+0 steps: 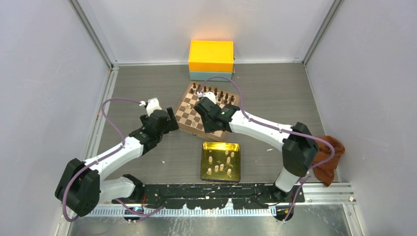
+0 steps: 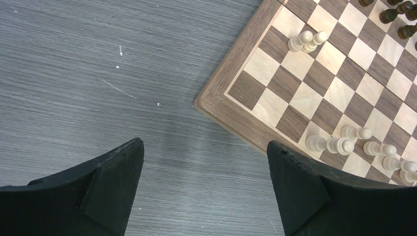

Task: Set up the chess pieces on the board
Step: Place the chess piece on the chessboard.

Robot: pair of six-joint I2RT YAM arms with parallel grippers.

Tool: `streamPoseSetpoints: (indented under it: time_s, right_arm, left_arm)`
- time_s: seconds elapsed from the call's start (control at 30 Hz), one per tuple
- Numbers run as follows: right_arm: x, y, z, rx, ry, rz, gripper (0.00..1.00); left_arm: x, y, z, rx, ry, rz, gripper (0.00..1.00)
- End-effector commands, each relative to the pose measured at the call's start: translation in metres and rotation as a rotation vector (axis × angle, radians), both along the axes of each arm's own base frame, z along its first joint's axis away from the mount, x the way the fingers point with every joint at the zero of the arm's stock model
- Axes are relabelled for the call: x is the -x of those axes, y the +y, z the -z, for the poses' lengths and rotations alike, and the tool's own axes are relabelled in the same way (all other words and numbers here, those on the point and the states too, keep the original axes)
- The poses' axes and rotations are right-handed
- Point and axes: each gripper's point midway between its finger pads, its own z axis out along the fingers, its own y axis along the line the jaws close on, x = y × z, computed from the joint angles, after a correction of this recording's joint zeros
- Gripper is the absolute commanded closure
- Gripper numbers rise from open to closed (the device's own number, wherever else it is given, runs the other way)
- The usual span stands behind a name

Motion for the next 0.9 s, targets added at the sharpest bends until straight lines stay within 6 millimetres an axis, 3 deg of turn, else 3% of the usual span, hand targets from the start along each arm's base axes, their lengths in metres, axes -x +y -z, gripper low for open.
streamPoseSetpoints:
  time_s: [0.0,0.43,0.87]
  right_arm:
    - [-0.023,0.026,-0.015,-0.053,-0.036,-0.036,0.99]
    - [-0.05,0.049,0.002,-0.041,-0.008,-0.046,0.99]
    - [-0.068,0.054,0.015,-0.05,0.01,-0.039,0.99]
  left_arm:
    - [-0.007,-0.002,-0.018,0.042,-0.063,-0.019,0.04]
    - [-0.004,0.0,-0.018,0.041,-0.065,-0.016,0.04]
    - [-0.005,0.001,-0.019,0.033,-0.069,-0.014,0.04]
